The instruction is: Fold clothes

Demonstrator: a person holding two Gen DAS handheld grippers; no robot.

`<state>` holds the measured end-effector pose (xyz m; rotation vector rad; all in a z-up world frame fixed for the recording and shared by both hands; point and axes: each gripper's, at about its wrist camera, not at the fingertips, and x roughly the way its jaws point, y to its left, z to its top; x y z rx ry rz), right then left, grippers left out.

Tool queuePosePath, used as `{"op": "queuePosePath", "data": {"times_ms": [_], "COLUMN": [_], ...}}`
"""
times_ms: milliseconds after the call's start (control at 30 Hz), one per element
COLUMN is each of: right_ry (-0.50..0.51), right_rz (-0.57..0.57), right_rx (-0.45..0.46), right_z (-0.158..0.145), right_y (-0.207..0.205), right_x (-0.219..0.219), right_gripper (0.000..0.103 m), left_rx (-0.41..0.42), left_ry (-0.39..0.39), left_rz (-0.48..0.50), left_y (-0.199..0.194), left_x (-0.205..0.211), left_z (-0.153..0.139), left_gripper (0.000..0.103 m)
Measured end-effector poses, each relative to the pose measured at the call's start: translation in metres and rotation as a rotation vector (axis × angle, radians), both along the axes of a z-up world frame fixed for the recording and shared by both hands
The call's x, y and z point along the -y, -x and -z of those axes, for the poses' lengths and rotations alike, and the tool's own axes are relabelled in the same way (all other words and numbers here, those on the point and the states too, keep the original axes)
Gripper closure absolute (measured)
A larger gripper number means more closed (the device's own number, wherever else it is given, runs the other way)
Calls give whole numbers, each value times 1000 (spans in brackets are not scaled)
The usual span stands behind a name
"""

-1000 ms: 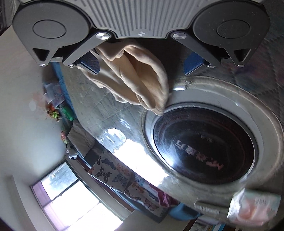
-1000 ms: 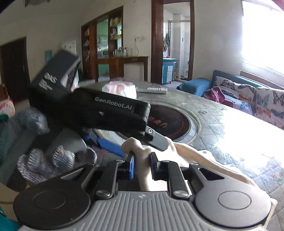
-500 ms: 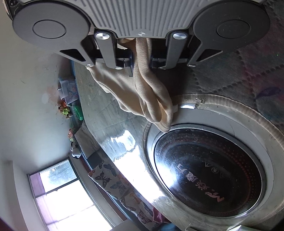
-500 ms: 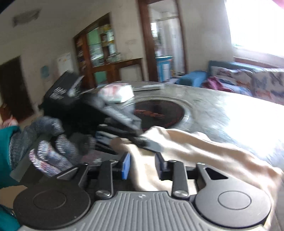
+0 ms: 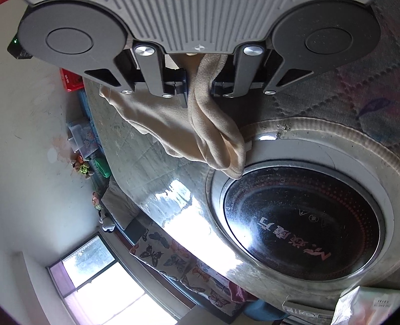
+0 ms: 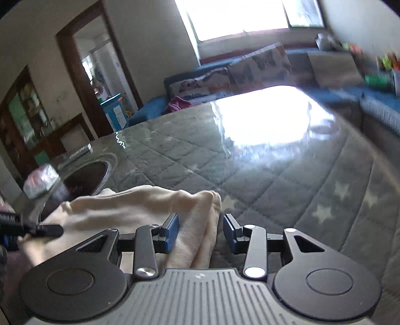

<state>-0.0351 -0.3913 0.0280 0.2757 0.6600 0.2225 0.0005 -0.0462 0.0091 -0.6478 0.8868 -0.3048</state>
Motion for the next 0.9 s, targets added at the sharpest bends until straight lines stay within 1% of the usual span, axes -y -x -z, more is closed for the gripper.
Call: {"op": "queuePosePath", "data": {"times_ms": [33, 67, 100, 200, 333, 367, 400, 567, 600, 667, 700, 833, 867, 900], "right_ry": [-7, -14, -20, -45, -81, -89, -96, -83, -79, -75, -77, -94, -106, -123], "right_rz": [-2, -5, -7, -10, 1, 3, 7, 51, 60, 83, 115, 101, 92, 82], "right_rx": [-2, -5, -7, -5, 29, 37, 47, 125, 132, 106, 98, 22, 2, -18], "right_z": [1, 2, 3, 4, -11, -15, -19, -48, -54, -59, -58, -35, -28, -21], "right_y": [-1, -3, -4, -3, 4, 6, 8, 18, 19, 17, 17, 15, 15, 13], "right_x": [-1, -3, -4, -2, 2, 3, 5, 26, 33, 45, 52, 62, 62, 60], "right_gripper": [63, 67, 77, 87, 91, 95, 96, 102, 102, 102, 99, 94, 86, 69], "left_rx": [1, 5, 11, 33, 93, 111, 130, 198, 207, 224, 228, 206, 198, 188], "left_ry": [-4, -14, -25, -60, -85, -92, -99, -100, -104, -117, -121, -138, -142, -144], "left_rz": [1, 2, 3, 11, 51, 64, 78, 136, 144, 160, 166, 155, 150, 140], "left_y": [-1, -2, -1, -3, -4, -4, -5, -16, -18, -22, -23, -23, -23, -24], "left_x": [0, 1, 1, 6, 19, 23, 28, 59, 66, 81, 85, 81, 78, 74], "left_z": [0, -1, -2, -7, -27, -34, -40, -67, -70, -75, -76, -66, -63, -60], "left_gripper": [86, 86, 86, 86, 88, 88, 88, 88, 88, 88, 88, 88, 88, 88]}}
